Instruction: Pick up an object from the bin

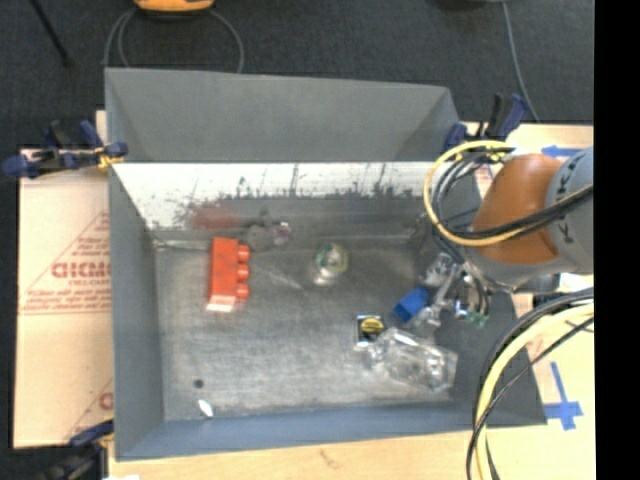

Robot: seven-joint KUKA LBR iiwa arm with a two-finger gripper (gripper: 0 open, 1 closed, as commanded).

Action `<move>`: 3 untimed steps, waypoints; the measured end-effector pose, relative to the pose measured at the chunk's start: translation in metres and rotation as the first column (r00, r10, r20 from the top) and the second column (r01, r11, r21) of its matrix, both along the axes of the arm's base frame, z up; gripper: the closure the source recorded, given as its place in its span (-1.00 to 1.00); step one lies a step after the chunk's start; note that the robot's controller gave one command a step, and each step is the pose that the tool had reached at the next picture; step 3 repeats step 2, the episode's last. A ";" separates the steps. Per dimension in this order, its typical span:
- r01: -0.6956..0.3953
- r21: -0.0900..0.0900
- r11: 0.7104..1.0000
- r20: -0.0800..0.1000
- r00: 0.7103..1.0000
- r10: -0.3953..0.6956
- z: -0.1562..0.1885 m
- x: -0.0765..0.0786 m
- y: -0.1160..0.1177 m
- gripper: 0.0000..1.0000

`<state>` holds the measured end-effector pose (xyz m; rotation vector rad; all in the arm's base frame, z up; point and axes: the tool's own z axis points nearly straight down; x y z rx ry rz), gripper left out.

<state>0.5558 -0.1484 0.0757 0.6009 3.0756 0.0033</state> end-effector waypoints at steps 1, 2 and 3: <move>-0.003 -0.004 1.000 0.002 1.000 0.003 0.001 0.000 -0.002 1.00; -0.275 -0.008 0.961 0.000 0.961 0.275 0.141 -0.022 -0.013 1.00; -0.275 -0.008 0.961 0.000 0.961 0.275 0.141 -0.022 -0.013 1.00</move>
Offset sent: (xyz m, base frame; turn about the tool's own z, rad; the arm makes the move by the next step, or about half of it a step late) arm 0.0000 0.0000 0.0000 0.0000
